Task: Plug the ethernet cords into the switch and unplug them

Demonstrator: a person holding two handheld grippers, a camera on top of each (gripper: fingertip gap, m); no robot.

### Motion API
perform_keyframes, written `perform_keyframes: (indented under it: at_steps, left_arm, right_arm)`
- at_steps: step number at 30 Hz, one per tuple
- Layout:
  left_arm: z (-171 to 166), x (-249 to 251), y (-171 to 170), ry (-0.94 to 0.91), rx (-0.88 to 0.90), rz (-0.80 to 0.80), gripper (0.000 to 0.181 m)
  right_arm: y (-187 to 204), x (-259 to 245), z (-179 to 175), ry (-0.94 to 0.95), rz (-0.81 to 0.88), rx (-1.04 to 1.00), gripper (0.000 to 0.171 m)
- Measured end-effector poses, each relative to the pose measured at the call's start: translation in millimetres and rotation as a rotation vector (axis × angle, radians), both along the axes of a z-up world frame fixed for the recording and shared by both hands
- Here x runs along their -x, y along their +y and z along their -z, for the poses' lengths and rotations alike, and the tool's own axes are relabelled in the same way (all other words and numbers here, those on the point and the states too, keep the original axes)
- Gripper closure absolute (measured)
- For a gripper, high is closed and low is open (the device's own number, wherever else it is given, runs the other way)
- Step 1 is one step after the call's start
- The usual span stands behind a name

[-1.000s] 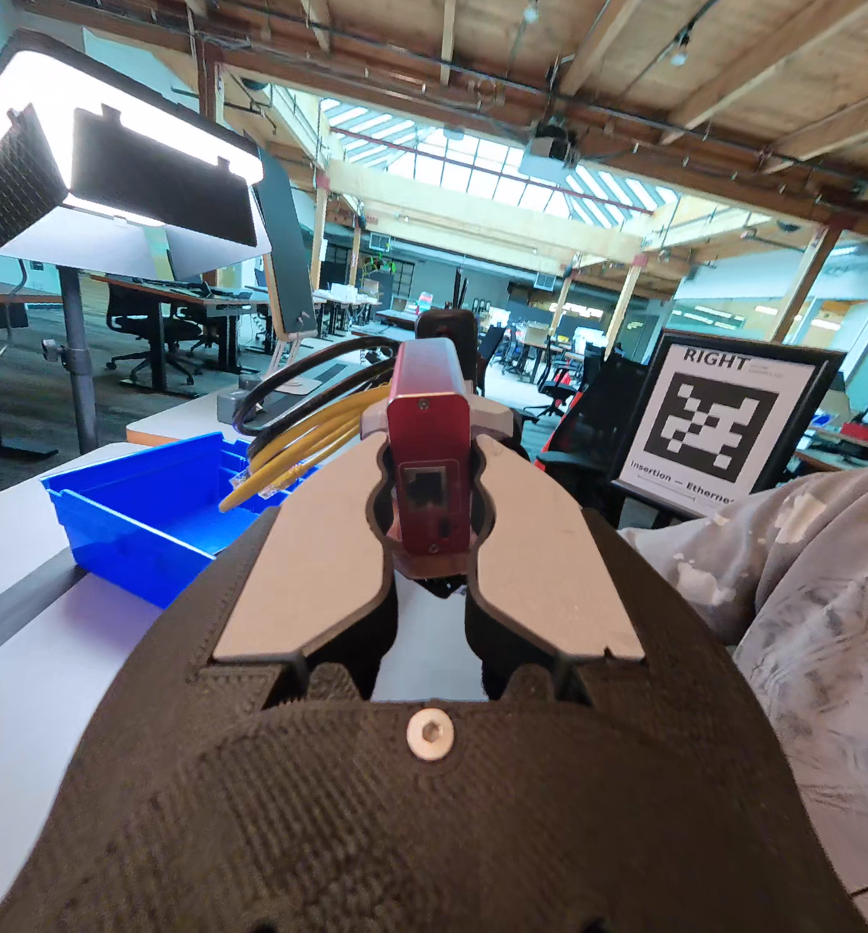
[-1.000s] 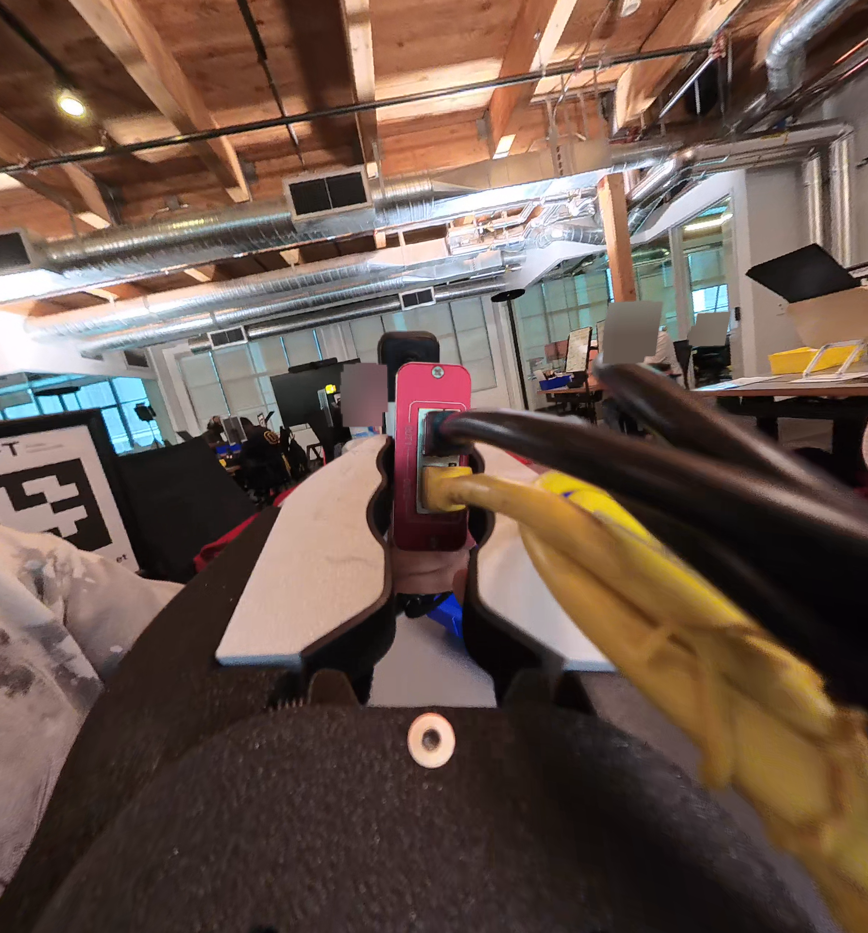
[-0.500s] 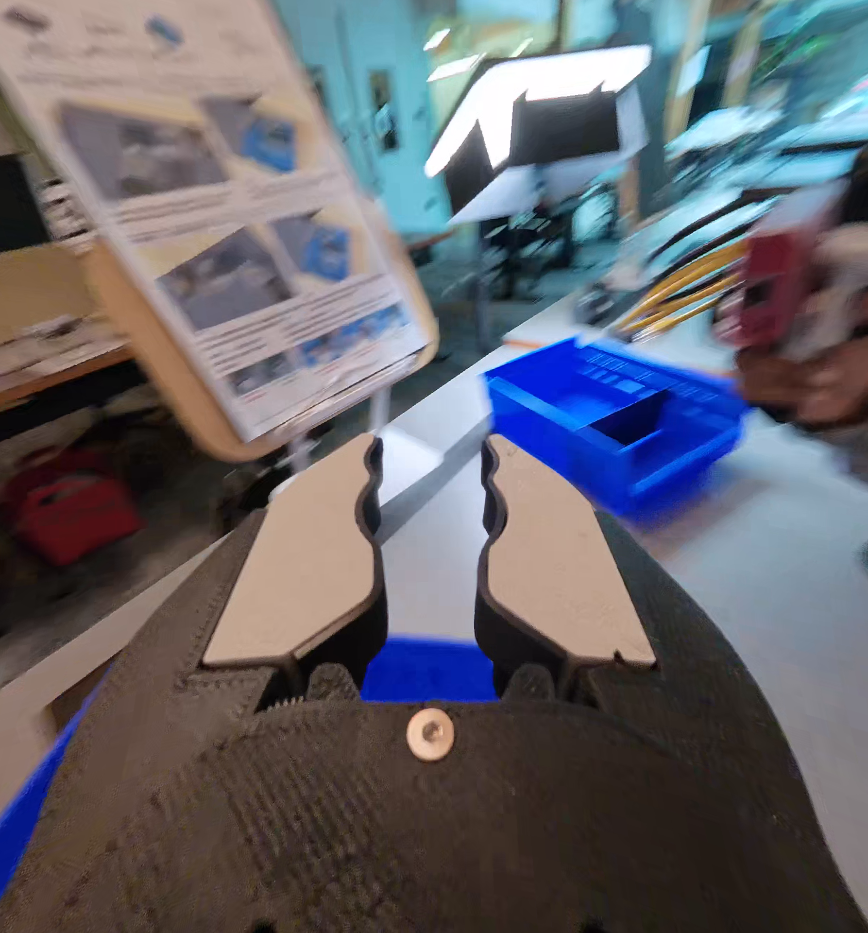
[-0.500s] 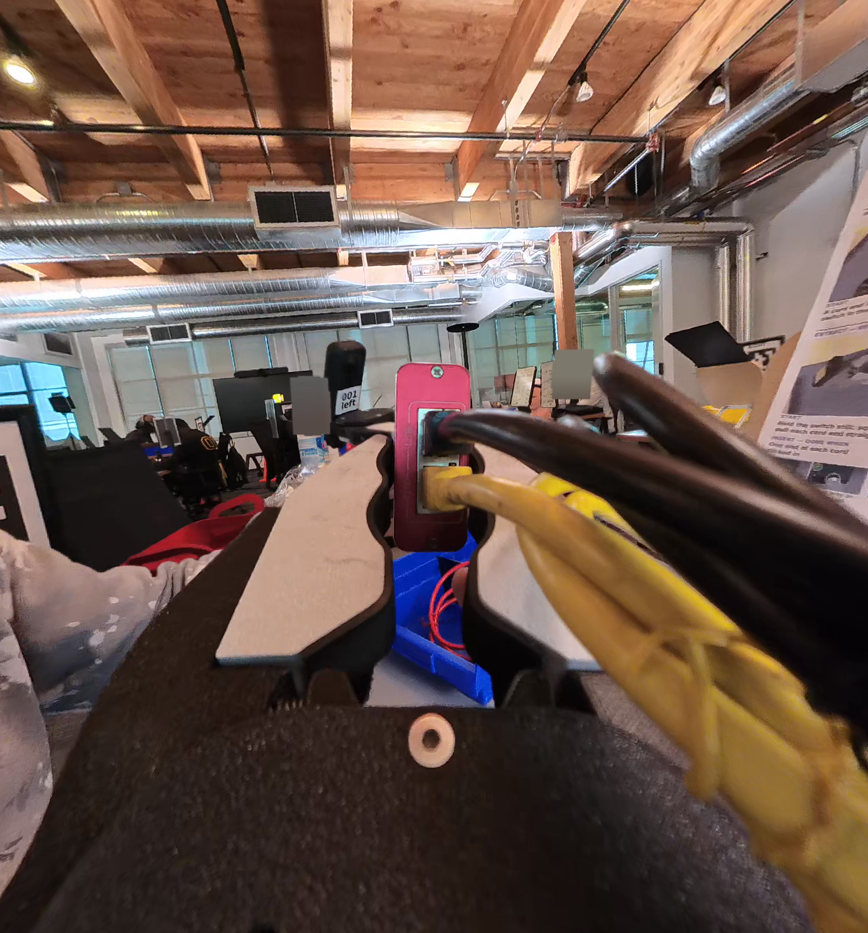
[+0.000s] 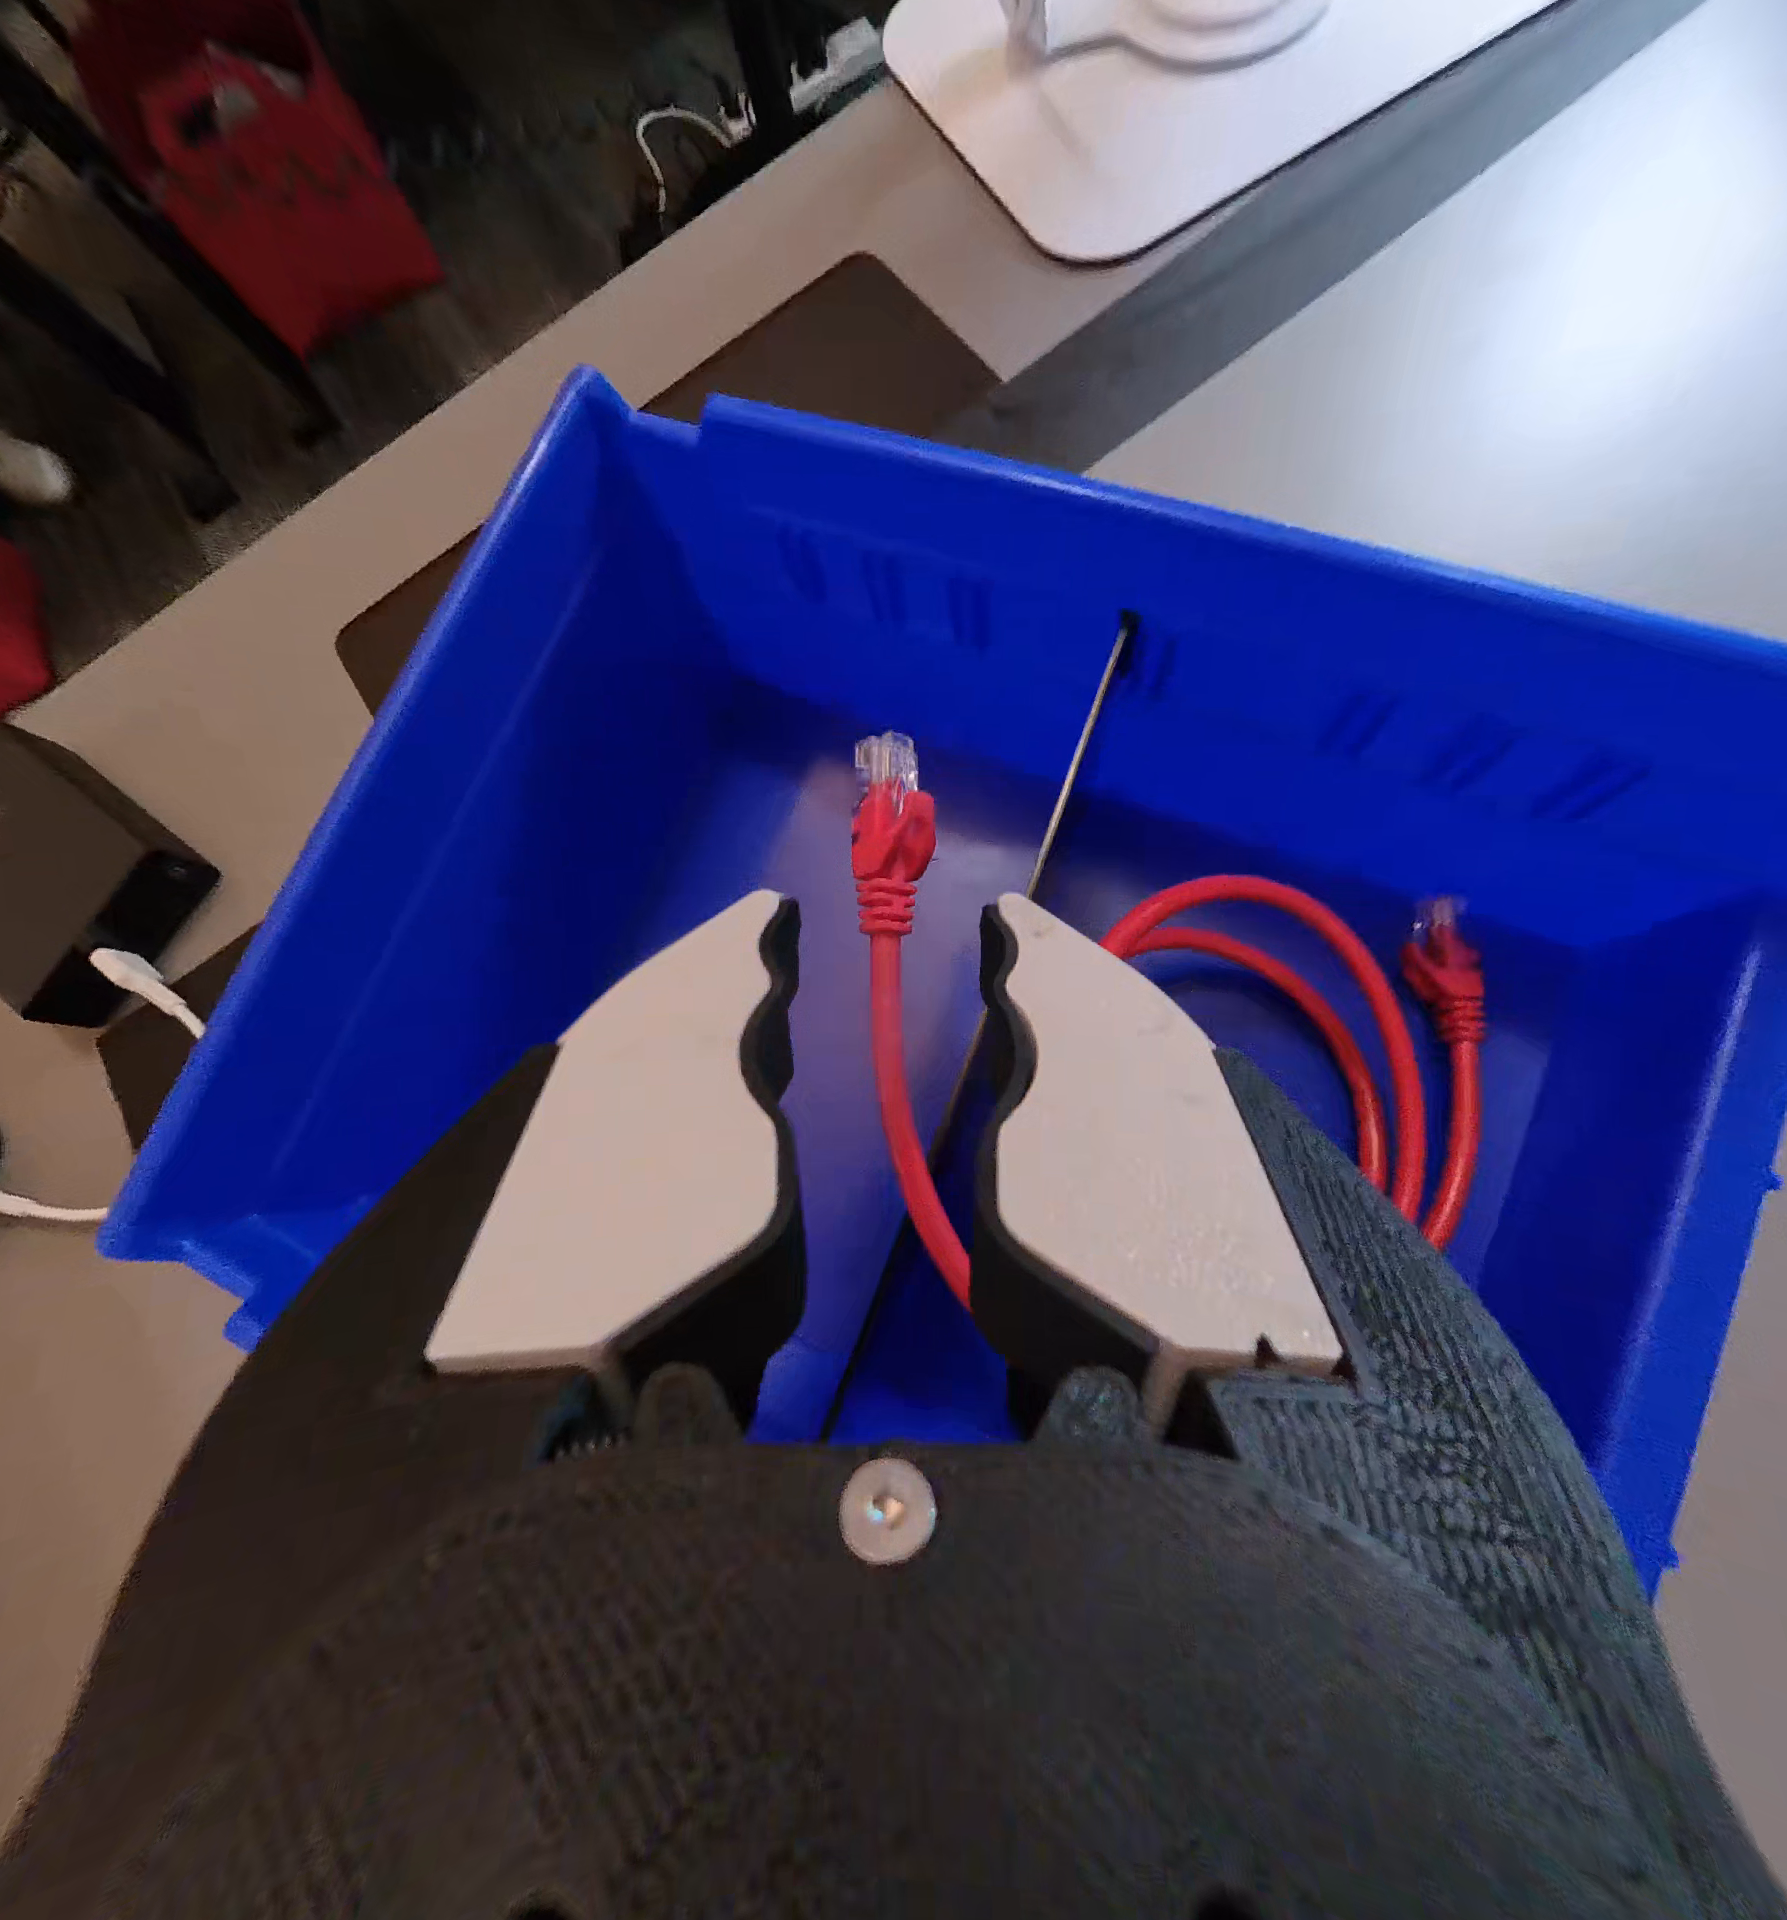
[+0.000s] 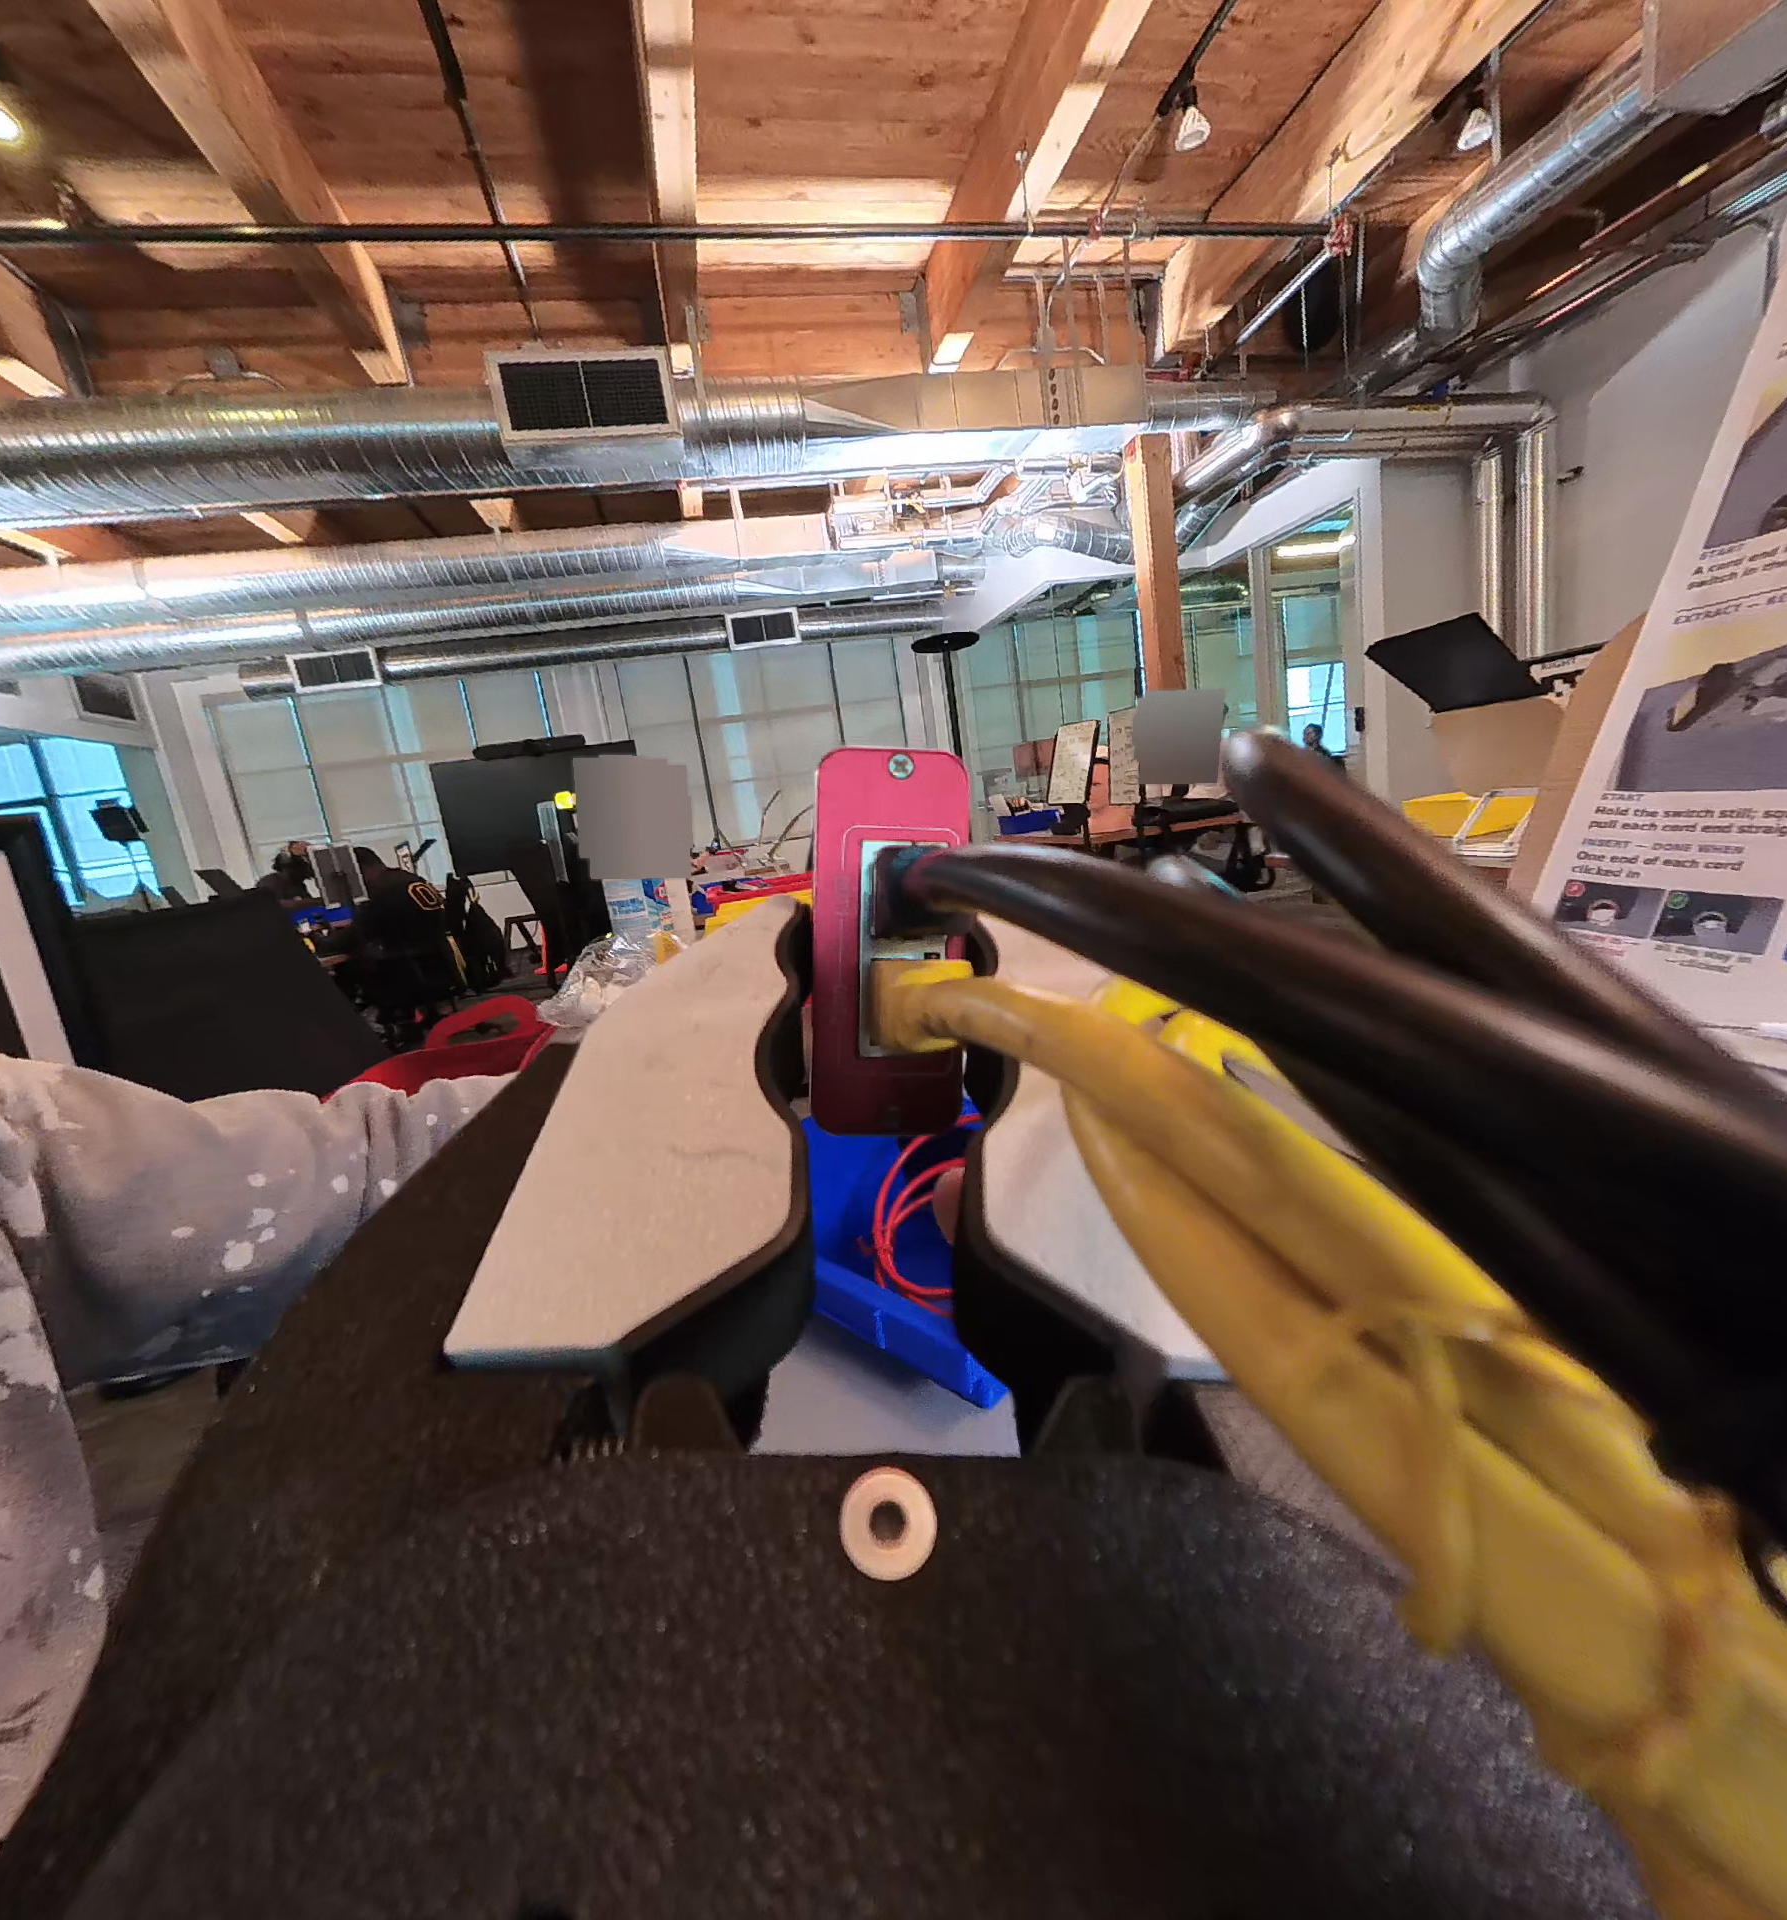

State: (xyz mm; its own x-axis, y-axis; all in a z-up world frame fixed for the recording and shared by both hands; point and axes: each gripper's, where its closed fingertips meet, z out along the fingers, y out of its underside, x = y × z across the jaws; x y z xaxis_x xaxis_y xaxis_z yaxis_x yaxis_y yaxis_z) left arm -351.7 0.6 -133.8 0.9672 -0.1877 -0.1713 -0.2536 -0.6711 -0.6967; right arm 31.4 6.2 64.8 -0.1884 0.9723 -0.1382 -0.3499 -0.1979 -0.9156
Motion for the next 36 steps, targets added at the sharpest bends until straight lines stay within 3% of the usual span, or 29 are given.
perform_keyframes:
  at_steps: [1, 11, 19, 25, 27, 29, 36]
  left_arm:
    - [0.7, -0.7, 0.8, 0.027, 0.001, 0.007, 0.148]
    - [20.6, 13.4, 3.0, 0.326, 0.117, -0.031, 0.157]
    - [16.7, 15.9, 9.5, 0.492, 0.063, -0.035, 0.157]
    - [11.3, 19.3, 8.2, 0.557, 0.035, -0.051, 0.169]
    - [-0.9, 20.7, 7.4, 0.564, 0.002, -0.051, 0.169]
    - [-20.1, 15.2, 6.1, 0.459, -0.036, -0.049, 0.169]
    - [-138.6, -46.6, -4.8, 0.057, -0.292, 0.14, 0.17]
  right_arm:
    - [1.1, -0.3, 0.4, -0.001, 0.004, -0.001, 0.144]
    - [6.7, -3.3, -0.7, 0.011, 0.017, 0.023, 0.141]
    - [9.6, -7.2, -2.9, 0.018, 0.027, 0.028, 0.141]
    - [10.4, -6.4, -1.0, 0.011, 0.03, 0.027, 0.141]
    - [10.5, -6.5, -0.7, 0.008, 0.031, 0.024, 0.141]
    - [9.4, -7.2, -0.7, 0.006, 0.026, 0.014, 0.144]
    - [-2.5, -8.2, -0.4, -0.009, -0.032, -0.048, 0.147]
